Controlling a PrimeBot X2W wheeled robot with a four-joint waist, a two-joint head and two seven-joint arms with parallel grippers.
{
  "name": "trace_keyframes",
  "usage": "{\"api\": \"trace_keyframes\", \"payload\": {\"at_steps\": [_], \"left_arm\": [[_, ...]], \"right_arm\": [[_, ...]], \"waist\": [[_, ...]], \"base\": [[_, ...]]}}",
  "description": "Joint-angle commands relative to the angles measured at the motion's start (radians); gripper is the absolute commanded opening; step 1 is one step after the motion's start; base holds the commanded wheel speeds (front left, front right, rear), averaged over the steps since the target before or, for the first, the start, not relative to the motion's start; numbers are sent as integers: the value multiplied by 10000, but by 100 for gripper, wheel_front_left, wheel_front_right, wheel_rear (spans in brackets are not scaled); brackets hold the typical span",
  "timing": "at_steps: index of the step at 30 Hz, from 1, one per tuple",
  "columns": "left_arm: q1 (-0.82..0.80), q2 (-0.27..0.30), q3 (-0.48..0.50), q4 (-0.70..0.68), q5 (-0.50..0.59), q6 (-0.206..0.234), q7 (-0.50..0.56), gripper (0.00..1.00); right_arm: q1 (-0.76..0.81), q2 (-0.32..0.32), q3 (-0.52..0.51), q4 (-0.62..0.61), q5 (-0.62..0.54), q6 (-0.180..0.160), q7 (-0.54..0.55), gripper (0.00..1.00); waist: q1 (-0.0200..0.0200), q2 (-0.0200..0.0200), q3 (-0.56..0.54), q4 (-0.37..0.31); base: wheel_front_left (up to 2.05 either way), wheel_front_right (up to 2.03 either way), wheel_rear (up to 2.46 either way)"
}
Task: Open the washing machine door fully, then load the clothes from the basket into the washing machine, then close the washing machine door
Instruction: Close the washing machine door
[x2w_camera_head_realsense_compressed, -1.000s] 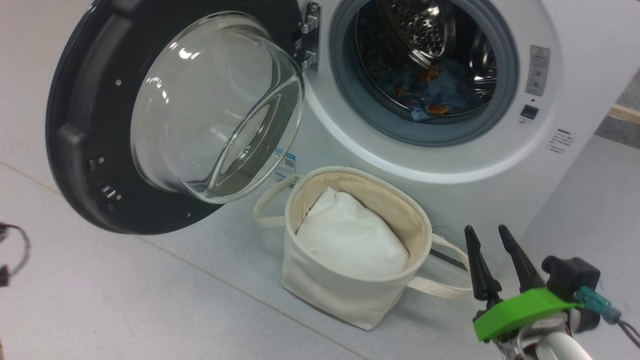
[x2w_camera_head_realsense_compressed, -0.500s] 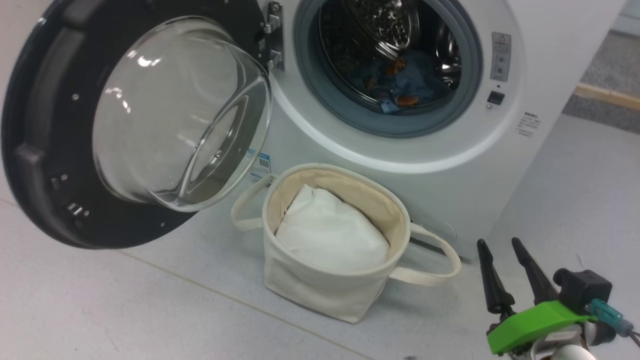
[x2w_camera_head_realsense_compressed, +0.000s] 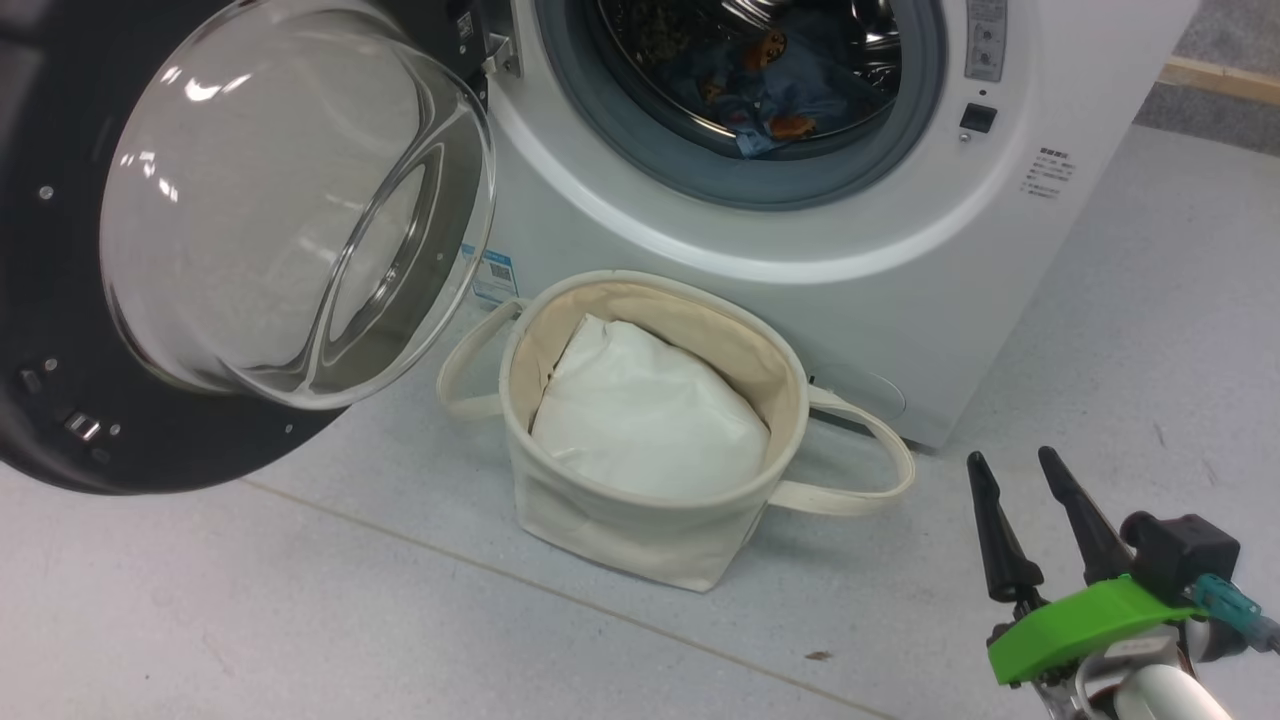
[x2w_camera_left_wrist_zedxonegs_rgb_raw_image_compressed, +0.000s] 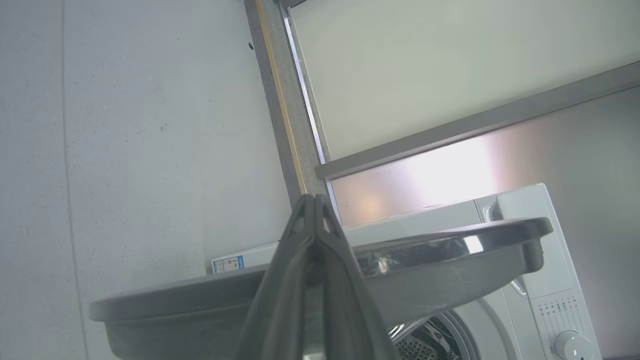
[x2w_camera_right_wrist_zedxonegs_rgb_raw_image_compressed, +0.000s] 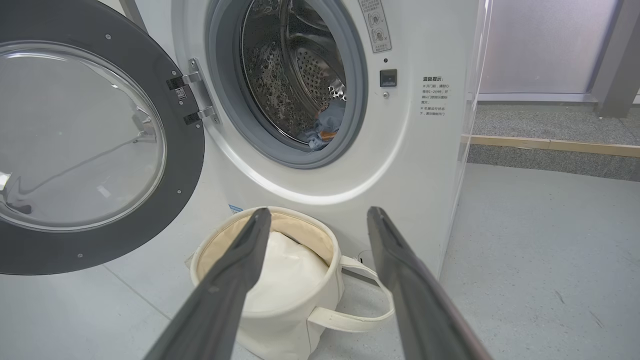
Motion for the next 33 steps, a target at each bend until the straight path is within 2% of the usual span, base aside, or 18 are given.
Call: {"api": "trace_keyframes", "payload": {"at_steps": [1,14,21,33], "left_arm": [[-391,673,139,-285,-83,-60,84,0],[-483,445,-428,-165,-470,-71,1337,0],[-304,230,-884,-153,-641,-72,2704,0],[546,-383,-1950,-1652,-692,-72,4555,0]], "right_arm": [[-325,-252,104,-338,-77,2,-124,100],[-331,-385,280,-233,-24,2,-124,100],[-242,-381,237,-220,46,2,-124,100],[-53,-78,101,-292,91,2,-124,100]], "waist": [[-2,0,25,-16],[-2,0,-132,76],[-2,0,-245,167],[-2,0,-415,457]], "base": [[0,0,0],[0,0,0],[0,0,0],[0,0,0]]}}
